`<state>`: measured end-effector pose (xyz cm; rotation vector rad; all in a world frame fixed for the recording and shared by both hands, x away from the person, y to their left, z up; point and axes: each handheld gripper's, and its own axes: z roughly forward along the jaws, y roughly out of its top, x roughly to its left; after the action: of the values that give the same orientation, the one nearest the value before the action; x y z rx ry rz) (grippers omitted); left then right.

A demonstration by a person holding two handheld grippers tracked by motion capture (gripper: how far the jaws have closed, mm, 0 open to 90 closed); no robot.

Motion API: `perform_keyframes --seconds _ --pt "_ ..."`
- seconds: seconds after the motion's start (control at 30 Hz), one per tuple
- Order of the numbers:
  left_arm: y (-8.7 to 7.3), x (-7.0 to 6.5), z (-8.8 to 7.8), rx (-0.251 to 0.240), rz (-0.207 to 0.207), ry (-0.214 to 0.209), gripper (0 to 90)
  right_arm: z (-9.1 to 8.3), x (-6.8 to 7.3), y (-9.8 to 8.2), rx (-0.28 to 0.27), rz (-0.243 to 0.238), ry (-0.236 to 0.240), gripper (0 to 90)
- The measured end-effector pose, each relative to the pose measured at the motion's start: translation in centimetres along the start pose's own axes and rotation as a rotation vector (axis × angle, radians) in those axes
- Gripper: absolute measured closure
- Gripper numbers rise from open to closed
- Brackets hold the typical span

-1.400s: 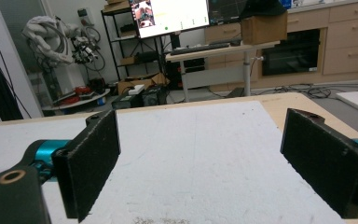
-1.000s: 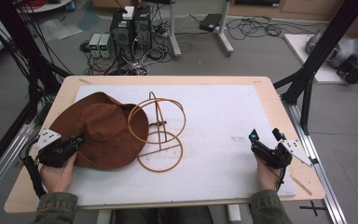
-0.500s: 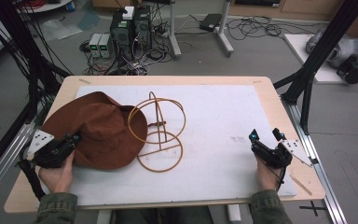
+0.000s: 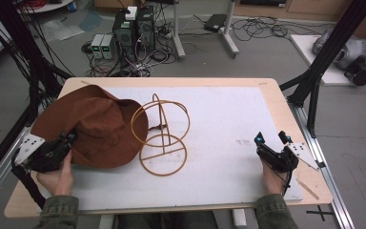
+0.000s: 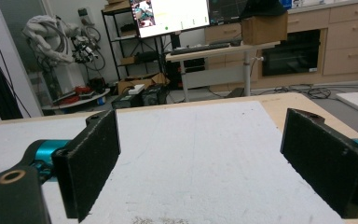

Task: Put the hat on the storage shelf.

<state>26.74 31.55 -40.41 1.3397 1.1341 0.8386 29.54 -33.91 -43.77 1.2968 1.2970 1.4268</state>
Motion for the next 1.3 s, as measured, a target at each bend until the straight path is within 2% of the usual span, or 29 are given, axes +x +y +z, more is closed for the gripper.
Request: perform_keyframes --seconds 0.1,0.33,0.4,0.53,0.6,0.7,0.97,1.17,1.3 --pt "0.4 -0.1 -0.2 -0.055 -0.029 0.007 87.2 0.0 0.0 0.0 0.002 0.004 -0.001 11.1" --pt "1.1 -0.2 -0.4 -0.113 -0.027 0.026 87.2 -0.1 -0.2 0.0 -0.007 0.010 -0.005 11.1" --pt "1.4 -0.1 -0.5 -0.137 -0.039 0.035 87.2 -0.1 -0.2 0.0 -0.008 0.010 -0.004 11.1" --pt "2.3 0.1 -1.1 -0.215 -0.069 0.032 87.2 -0.1 -0.2 0.0 -0.006 0.011 -0.004 11.1" --pt "2.5 0.1 -1.1 -0.224 -0.068 0.031 87.2 -0.1 -0.3 0.0 -0.007 0.011 -0.004 11.1" --pt "3.4 -0.2 -1.3 -0.263 -0.060 0.027 87.1 0.0 -0.3 0.0 -0.008 0.010 -0.004 11.1" --pt "4.6 -0.9 -1.1 -0.307 -0.029 0.062 87.1 -0.1 -0.2 0.0 -0.005 0.011 -0.002 11.1" --pt "5.5 -1.1 -0.9 -0.331 -0.023 0.079 87.1 0.0 -0.2 0.0 -0.006 0.008 0.000 11.1" --pt "6.2 -0.9 -0.7 -0.351 -0.035 0.076 87.1 0.0 -0.2 0.0 -0.007 0.005 0.001 11.1"
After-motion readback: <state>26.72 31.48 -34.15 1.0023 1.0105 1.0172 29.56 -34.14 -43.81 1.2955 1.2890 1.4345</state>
